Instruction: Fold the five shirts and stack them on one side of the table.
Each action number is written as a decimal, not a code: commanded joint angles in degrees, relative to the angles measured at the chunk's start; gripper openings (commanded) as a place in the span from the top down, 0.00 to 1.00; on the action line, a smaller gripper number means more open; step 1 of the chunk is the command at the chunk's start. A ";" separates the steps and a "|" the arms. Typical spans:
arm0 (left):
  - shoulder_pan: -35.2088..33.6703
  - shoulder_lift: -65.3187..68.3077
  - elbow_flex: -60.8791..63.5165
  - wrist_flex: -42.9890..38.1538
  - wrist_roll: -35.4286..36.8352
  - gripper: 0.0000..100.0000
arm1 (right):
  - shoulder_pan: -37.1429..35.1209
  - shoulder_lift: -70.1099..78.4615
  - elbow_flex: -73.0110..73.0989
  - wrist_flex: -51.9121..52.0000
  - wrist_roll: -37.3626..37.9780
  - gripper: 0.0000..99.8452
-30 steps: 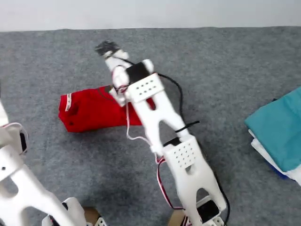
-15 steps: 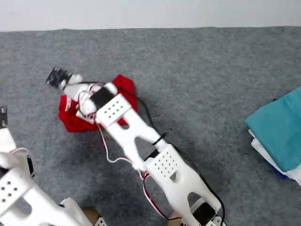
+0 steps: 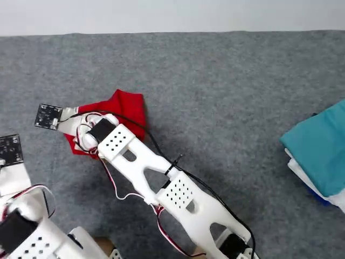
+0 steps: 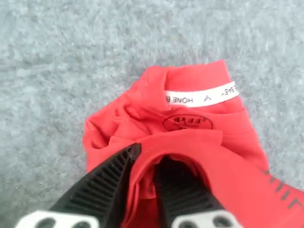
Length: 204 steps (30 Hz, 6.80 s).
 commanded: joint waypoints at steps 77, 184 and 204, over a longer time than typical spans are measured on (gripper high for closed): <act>-0.09 -0.62 0.66 -1.76 -0.26 1.00 | 12.88 8.66 -20.75 22.20 -9.93 0.89; 0.00 -0.88 0.48 -1.67 -0.26 1.00 | 27.91 -33.27 50.02 35.21 -25.41 0.99; 0.18 -0.88 -0.31 -1.58 -0.26 0.99 | 23.52 -54.55 53.01 36.44 -20.75 0.77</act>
